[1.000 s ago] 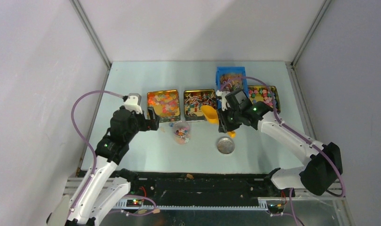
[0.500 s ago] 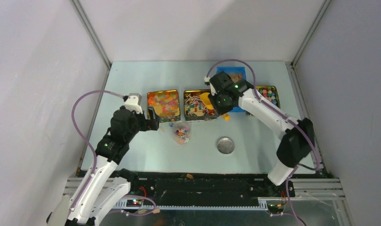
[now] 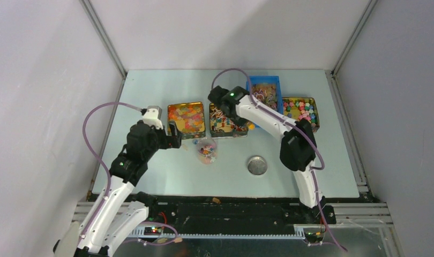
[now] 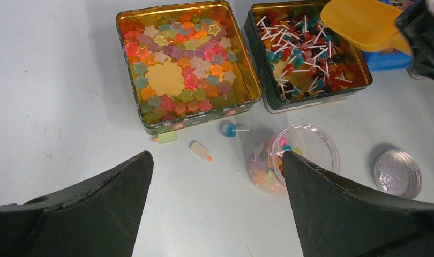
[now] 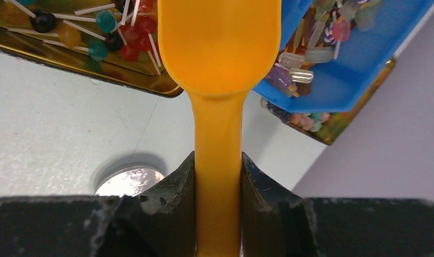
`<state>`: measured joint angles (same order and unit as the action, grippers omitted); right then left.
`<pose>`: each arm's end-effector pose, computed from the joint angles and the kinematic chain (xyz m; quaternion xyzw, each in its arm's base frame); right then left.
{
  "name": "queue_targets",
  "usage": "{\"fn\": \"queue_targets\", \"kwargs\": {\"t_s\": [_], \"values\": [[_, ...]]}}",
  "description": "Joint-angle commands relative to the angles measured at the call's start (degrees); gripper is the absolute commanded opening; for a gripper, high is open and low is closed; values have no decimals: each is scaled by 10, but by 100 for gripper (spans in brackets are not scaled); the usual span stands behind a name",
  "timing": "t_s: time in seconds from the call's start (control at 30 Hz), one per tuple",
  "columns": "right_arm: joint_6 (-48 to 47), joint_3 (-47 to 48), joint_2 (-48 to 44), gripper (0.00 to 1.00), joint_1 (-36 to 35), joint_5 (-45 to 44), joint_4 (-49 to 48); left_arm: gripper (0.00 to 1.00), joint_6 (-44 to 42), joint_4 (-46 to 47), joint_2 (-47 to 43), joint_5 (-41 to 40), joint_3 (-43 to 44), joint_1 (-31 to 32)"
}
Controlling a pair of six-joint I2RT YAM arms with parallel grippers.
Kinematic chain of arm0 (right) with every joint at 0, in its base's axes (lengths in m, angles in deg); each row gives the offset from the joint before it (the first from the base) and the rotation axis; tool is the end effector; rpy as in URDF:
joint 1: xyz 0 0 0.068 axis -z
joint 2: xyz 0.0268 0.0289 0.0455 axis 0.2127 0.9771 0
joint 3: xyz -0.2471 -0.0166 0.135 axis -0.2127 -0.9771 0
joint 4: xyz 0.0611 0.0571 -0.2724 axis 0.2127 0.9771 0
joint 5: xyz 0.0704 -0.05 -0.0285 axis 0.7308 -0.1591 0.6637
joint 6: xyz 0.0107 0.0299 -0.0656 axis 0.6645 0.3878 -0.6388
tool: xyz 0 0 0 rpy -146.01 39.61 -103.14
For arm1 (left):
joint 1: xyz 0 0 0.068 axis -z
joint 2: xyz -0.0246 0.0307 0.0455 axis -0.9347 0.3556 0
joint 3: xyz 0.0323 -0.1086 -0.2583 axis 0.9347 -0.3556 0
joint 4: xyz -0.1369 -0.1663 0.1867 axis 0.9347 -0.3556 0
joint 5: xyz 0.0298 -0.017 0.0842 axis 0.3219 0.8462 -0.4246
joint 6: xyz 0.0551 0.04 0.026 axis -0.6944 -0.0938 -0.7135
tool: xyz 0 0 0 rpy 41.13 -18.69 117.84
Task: Pack the candies
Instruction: Scoop the fake candies from the storage box.
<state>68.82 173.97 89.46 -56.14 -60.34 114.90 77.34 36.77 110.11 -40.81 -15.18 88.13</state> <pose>0.3471 0.2928 0.2493 -0.3023 0.9152 -0.1888 0.1880 0.1919 -0.0627 0.2916 0.0313 0.8362 -0.1300 0.5318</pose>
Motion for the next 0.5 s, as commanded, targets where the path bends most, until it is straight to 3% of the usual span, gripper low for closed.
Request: {"fn": "queue_targets", "kwargs": {"t_s": [0.0,0.47], "values": [[-32,45,39,0,-33,-116,48,98,-13,6,0,-4,13,4],[-81,49,105,0,-55,-137,42,98,-13,8,0,-4,13,4]]}}
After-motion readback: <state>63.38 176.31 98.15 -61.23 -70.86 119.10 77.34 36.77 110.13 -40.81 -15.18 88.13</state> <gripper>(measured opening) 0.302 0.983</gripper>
